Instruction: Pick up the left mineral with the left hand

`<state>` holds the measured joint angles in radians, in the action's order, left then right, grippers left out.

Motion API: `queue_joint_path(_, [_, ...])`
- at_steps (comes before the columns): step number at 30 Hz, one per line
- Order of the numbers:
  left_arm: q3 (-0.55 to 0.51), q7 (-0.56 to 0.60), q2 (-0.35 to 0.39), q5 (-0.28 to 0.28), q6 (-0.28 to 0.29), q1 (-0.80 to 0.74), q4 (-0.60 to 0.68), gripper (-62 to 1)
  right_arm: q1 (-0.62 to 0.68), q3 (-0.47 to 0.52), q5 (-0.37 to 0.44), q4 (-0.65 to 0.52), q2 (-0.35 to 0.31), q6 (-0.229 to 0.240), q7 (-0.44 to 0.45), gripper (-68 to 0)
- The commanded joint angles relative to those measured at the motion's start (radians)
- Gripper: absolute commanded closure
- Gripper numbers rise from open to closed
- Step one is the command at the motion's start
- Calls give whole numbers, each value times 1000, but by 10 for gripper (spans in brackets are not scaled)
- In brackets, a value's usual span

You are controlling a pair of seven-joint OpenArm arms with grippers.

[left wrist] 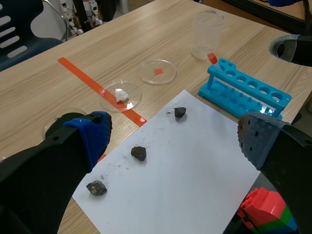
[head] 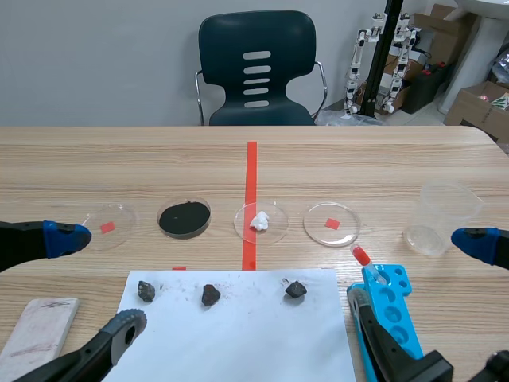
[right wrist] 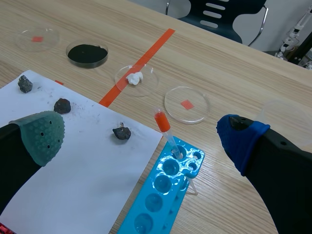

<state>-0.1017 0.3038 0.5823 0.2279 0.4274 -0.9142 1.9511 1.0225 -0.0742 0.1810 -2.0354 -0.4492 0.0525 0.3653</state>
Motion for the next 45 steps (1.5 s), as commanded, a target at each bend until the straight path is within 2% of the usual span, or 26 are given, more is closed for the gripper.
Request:
queue_joint_path(1, [-5, 13, -5, 11, 2, 3, 8, -542, -9, 2, 6, -5, -8, 0, 15, -679])
queue_joint_path(21, [-5, 9, -5, 14, 3, 3, 8, -542, -9, 2, 6, -5, -8, 0, 15, -679])
queue_joint_path(35, [1, -53, -6, 14, 2, 10, 8, -542, -9, 2, 6, -5, -8, 0, 15, -679])
queue_joint_path(39, [37, -211, -6, 24, 1, 80, 8, -542, -9, 2, 6, -5, -8, 0, 15, -679])
queue_joint_path(41, [63, -308, -6, 66, -18, 130, 8, -542, -9, 2, 6, -5, -8, 0, 15, -679])
queue_joint_path(45, [139, -502, -6, 177, -156, 241, 8, -542, -9, 2, 6, -5, -8, 0, 15, -679])
